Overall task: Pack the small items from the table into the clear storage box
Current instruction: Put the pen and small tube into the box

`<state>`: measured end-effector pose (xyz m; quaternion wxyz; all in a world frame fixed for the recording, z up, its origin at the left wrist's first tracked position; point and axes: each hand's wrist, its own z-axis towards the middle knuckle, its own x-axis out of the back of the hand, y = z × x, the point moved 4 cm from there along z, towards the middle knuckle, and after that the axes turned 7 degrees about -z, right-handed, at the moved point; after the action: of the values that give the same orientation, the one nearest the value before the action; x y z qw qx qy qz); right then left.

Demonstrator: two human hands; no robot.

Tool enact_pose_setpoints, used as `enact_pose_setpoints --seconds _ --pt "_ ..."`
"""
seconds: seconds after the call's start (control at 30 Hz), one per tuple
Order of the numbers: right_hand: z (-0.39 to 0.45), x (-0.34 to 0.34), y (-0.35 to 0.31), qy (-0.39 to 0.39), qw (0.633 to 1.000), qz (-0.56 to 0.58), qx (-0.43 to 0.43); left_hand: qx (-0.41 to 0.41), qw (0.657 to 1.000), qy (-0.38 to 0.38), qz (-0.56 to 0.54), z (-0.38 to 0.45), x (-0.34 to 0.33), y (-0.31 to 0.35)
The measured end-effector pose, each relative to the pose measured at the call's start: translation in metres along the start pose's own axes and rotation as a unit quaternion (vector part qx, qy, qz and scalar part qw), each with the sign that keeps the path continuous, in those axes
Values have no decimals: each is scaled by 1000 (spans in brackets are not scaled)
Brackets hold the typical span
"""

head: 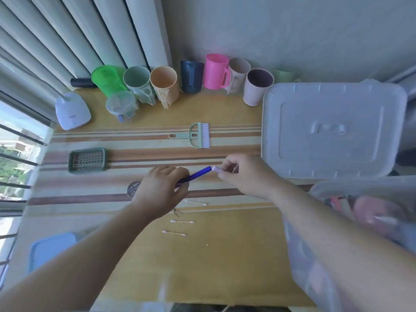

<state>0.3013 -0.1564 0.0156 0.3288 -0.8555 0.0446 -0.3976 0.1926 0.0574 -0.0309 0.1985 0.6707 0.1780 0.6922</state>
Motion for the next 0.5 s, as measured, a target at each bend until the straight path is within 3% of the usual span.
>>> enact_pose_setpoints --seconds 0.1,0.23,0.37,0.5 --pt "-66 64 9 70 996 33 32 -53 995 42 -71 7 8 80" --pt "-148 115 74 135 990 -31 26 -151 980 38 -121 13 1 194" --pt "-218 124 175 75 988 -122 -60 -238 965 -76 -81 7 -37 303" --pt "-274 102 267 -8 974 -180 -137 -283 927 -235 74 -6 -100 388"
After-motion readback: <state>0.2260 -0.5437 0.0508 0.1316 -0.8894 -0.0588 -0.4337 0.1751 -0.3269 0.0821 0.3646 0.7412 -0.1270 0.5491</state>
